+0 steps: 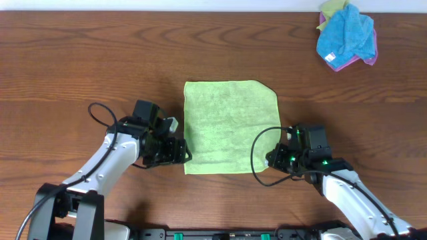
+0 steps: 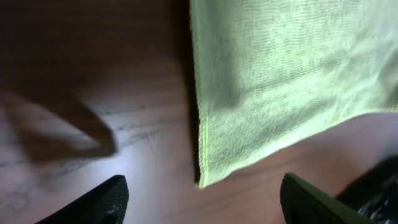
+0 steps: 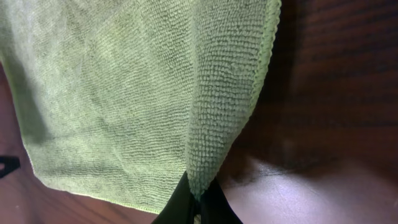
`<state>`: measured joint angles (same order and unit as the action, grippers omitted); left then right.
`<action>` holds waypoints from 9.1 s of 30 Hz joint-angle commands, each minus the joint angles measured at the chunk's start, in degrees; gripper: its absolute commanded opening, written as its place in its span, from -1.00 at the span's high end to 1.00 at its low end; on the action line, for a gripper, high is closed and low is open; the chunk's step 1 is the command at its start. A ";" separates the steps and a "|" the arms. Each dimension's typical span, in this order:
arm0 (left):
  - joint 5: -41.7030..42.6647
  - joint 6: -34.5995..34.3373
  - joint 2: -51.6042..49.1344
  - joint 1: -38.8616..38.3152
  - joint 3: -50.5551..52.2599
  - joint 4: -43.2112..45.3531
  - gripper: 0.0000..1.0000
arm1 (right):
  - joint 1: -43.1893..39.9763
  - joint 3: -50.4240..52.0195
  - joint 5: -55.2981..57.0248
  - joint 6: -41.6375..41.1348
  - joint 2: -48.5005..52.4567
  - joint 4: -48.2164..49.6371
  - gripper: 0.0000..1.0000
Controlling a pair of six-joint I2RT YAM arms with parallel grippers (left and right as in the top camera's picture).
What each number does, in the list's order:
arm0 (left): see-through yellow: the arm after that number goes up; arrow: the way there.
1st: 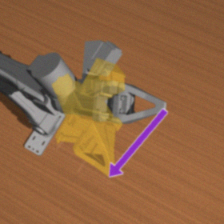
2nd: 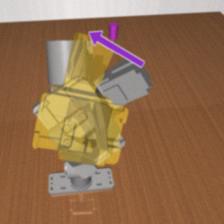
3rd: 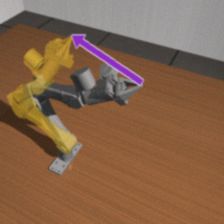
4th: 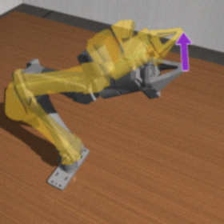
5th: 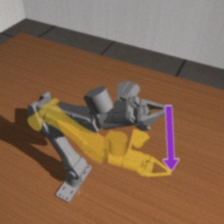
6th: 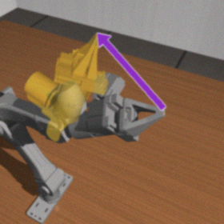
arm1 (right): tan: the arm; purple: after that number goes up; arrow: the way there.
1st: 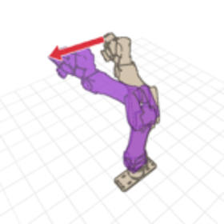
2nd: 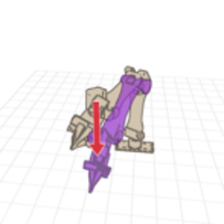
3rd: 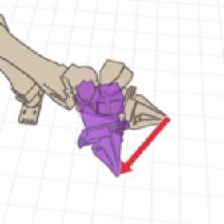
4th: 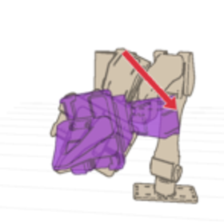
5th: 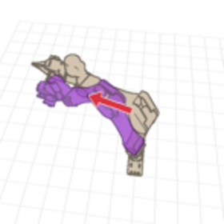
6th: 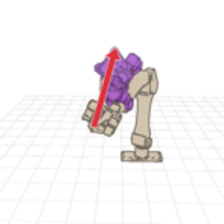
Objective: Fold the cloth
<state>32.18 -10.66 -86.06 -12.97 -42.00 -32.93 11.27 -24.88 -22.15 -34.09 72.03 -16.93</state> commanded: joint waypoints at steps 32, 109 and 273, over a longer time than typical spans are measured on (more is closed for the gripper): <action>4.11 -30.12 0.24 -9.18 21.44 36.20 0.79 | 0.61 0.09 -0.81 1.03 -0.59 0.00 0.97; -28.33 -31.06 -14.38 -7.56 -0.61 52.85 0.88 | 0.74 -16.92 20.72 6.58 28.89 36.13 0.98; -24.46 -26.73 -25.03 -5.42 -21.55 20.39 0.88 | 12.20 -32.52 30.56 7.69 20.63 2.29 0.97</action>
<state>10.13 -39.09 -110.48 -19.16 -62.70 -10.70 22.74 -56.31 6.72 -28.10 94.89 -14.31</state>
